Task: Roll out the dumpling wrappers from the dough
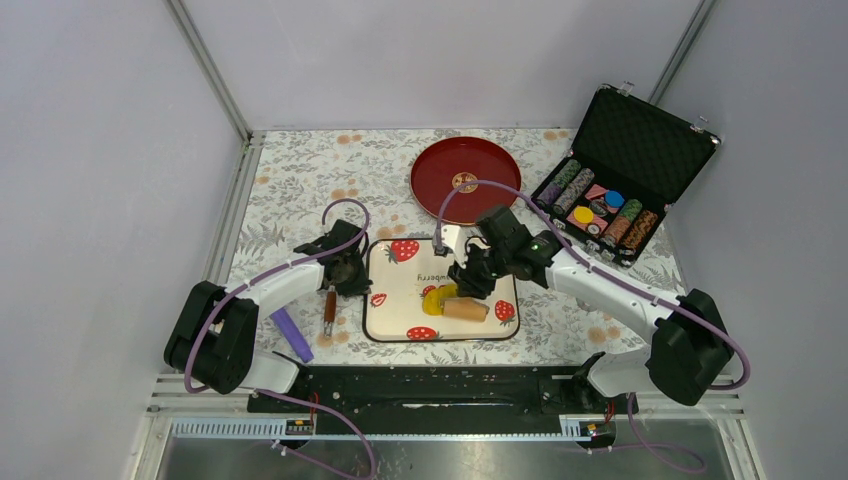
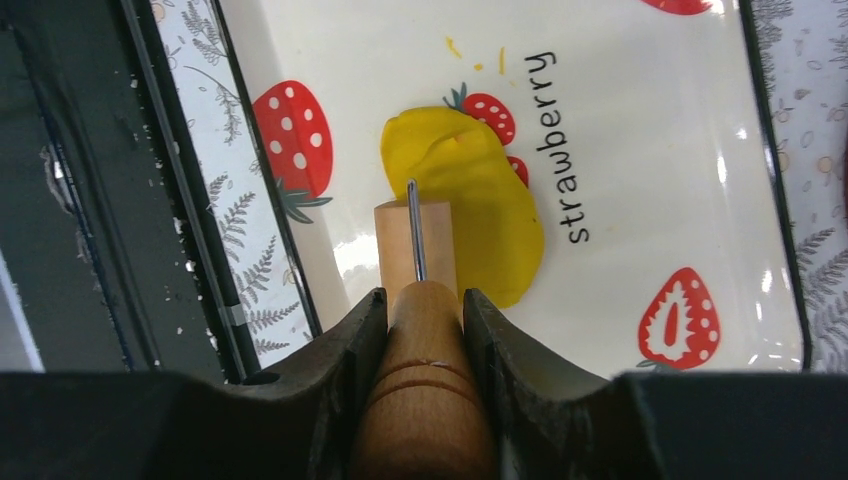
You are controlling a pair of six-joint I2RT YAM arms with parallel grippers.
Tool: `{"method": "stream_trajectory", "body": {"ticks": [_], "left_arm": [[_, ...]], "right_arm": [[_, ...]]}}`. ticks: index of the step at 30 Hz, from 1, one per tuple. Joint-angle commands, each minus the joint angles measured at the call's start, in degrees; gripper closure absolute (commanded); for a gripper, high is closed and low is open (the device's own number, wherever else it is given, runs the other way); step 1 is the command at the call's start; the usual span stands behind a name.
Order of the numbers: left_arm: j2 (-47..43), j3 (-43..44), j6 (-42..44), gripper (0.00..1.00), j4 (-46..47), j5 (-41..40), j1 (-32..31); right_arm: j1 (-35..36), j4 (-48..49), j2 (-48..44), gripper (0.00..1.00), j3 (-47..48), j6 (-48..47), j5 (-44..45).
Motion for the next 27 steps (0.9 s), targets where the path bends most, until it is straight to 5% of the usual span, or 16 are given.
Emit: {"method": "stream_trajectory", "body": {"ticks": [1,10,16,27], "left_arm": [[2.44,-1.29,1.06,1.00,-6.08,-8.41,0.52],[2.44,-1.27,1.06,1.00,-6.02,-8.37,0.52],[2.42,-1.31,1.06,1.00,-6.04,-8.36,0.52],[2.46,-1.31,1.06,1.00,-6.08,-8.41,0.53]], "right_arm": [[0.51,-9.68,3.74,1.00,-1.70,1.08,0.50],[0.46,-9.68,1.33,1.00,-0.85,2.08,1.37],[-0.32,-5.01,-9.13,1.00,0.58,7.67,4.97],[-11.99,2.86,-22.14,1.00,0.27,24.85,6.20]]}}
